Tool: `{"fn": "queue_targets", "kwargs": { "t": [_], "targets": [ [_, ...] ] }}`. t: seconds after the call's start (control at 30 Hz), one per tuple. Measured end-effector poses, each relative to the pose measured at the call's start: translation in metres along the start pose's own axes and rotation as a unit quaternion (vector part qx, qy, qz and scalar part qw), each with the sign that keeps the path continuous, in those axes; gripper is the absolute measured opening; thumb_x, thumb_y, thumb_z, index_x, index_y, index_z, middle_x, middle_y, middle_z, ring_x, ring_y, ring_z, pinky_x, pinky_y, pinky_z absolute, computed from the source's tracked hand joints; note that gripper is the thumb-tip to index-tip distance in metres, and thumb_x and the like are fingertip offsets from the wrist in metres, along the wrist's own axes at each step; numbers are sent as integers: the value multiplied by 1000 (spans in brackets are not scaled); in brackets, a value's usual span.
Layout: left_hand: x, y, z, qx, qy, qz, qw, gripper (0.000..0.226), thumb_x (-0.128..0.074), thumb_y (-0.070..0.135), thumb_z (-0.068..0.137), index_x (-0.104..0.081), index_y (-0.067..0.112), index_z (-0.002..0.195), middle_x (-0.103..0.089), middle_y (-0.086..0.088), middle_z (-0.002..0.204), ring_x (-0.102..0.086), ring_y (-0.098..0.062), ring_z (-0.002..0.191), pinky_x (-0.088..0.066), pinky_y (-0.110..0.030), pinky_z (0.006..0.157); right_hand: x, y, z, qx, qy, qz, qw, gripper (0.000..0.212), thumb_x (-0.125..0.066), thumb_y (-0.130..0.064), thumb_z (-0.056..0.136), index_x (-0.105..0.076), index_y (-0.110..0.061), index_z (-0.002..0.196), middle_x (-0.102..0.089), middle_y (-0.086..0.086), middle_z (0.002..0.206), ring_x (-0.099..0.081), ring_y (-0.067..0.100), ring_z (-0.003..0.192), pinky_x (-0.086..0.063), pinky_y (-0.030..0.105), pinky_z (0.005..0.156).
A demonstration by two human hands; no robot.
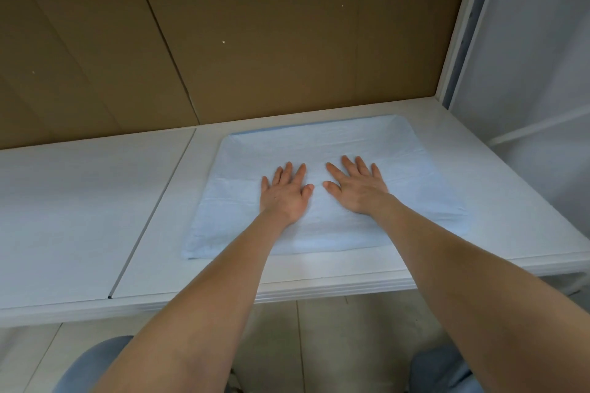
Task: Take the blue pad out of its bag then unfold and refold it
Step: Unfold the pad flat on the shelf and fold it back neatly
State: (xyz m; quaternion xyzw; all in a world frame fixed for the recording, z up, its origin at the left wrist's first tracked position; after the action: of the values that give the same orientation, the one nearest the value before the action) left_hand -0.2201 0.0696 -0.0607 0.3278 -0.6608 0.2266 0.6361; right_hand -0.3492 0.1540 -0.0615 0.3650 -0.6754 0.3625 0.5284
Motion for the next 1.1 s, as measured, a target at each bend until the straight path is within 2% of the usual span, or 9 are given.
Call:
{"fn": "queue_targets", "kwargs": {
  "t": [0.1,0.2,0.3,0.4,0.53,0.67,0.8,0.93,1.1],
  "targets": [
    [5,-6,-7,-4,8,-40,999,55,-21,42,102,-5,28,152,-1,-2,161,-3,-18,148,-4,-40,120,11,-1,-7,8,-10,42,999,60,-18,-57,98,-7,-36,152,4,0,161,7,25,148,1,47,119],
    [16,-13,-19,-14,38,-85,996,50,-33,37,101,-28,23,148,-20,-5,157,-22,-19,144,-19,-34,117,22,3,-18,16,17,97,995,60,-35,-59,95,-31,-31,148,-20,1,157,-17,24,145,-16,43,117],
    [23,-17,-38,-37,54,-98,993,39,-44,35,98,-55,20,132,-38,-1,146,-41,-16,133,-32,-28,109,30,3,-37,35,40,116,992,51,-54,-59,86,-57,-31,128,-48,1,132,-43,22,126,-39,36,102],
    [28,-18,-61,-67,50,-104,991,34,-49,39,95,-65,22,120,-50,2,130,-50,-14,121,-37,-25,101,34,-6,-63,64,19,154,986,39,-66,-56,79,-68,-30,108,-56,-8,99,-55,16,104,-47,30,88],
    [33,-17,-88,-101,26,-100,990,34,-60,51,86,-72,28,107,-59,5,109,-57,-14,103,-48,-33,92,30,-20,-92,81,-1,166,983,37,-73,-56,73,-71,-31,99,-59,-14,90,-57,11,94,-49,28,83],
    [36,-19,-106,-122,19,-65,990,38,-65,51,81,-70,29,111,-57,8,107,-56,-13,101,-45,-26,83,27,-31,-108,94,4,91,991,41,-73,-54,73,-68,-33,108,-52,-17,88,-53,10,93,-40,24,73],
    [37,-16,-118,-158,38,37,986,37,-58,46,88,-63,31,121,-55,5,113,-54,-15,107,-43,-28,81,27,-42,-117,125,54,-20,991,30,-59,-41,86,-64,-31,114,-58,-7,109,-55,15,103,-37,26,74],
    [39,-9,-121,-182,88,127,971,30,-48,34,93,-61,27,120,-54,3,113,-51,-16,109,-43,-29,77,26,-56,-119,157,95,-107,977,28,-50,-27,90,-60,-24,116,-55,-2,117,-53,20,108,-36,28,74],
    [33,-9,-117,-190,93,167,963,34,-44,23,94,-56,19,126,-51,-2,120,-49,-21,110,-44,-31,77,17,-53,-112,138,65,-86,985,34,-48,-16,92,-51,-19,126,-49,3,125,-47,23,116,-39,31,80]
  ]
}}
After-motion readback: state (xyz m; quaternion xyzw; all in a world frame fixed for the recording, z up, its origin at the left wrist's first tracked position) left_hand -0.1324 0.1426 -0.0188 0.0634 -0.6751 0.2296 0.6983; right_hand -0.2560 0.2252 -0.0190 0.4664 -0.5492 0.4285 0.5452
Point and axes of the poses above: each hand's wrist, its own z-axis towards the middle knuckle, its own x-axis out of the back of the hand, y = z × x, the point moved 5 cm from there along z, towards the middle knuckle
